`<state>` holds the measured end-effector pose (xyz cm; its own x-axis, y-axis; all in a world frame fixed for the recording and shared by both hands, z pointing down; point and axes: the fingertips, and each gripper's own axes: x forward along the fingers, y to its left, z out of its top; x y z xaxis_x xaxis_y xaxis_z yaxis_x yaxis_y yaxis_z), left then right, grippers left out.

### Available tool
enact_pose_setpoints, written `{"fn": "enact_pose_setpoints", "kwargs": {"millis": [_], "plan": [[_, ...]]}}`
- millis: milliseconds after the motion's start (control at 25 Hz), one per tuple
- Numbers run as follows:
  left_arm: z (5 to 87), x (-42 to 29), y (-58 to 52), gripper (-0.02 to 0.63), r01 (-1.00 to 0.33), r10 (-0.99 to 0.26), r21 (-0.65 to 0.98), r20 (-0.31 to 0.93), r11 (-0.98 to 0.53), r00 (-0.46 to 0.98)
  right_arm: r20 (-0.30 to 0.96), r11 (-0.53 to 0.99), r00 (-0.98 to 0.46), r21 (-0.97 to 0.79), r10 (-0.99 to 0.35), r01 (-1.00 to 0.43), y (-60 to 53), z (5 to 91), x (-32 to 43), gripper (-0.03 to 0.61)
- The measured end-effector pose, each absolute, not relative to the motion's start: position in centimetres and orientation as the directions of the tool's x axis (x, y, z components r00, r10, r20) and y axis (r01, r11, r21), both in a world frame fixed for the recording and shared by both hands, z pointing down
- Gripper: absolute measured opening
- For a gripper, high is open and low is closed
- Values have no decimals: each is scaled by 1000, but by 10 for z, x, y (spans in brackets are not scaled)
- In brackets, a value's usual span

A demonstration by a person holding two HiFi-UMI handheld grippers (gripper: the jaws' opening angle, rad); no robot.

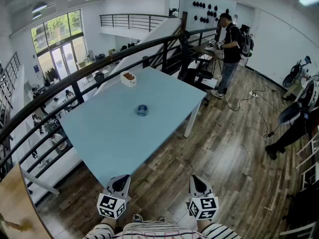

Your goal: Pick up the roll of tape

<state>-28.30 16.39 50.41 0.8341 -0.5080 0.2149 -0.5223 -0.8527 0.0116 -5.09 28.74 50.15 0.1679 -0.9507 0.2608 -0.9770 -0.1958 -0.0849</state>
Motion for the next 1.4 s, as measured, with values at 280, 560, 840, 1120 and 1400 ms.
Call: {"fn": "enact_pose_setpoints", "kwargs": {"millis": [280, 560, 840, 1120, 1400], "plan": [[503, -267, 183, 23, -534, -522, 21, 185, -845, 833, 255, -156, 127, -97, -958, -983, 299, 506, -42, 26], [501, -252, 191, 44, -489, -486, -28, 185, -872, 854, 188, -130, 95, -183, -978, -974, 300, 499, -33, 39], [510, -243, 166, 233, -509, -505, -44, 225, -860, 834, 227, -137, 80, -245, -970, -960, 282, 513, -19, 219], [507, -223, 98, 236, -516, -514, -52, 215, -855, 830, 232, -111, 53, -245, -971, -963, 210, 512, -3, 219], [498, -205, 16, 238, -508, -516, -95, 211, -856, 830, 209, -71, 23, -225, -978, -972, 116, 494, 12, 219]]}}
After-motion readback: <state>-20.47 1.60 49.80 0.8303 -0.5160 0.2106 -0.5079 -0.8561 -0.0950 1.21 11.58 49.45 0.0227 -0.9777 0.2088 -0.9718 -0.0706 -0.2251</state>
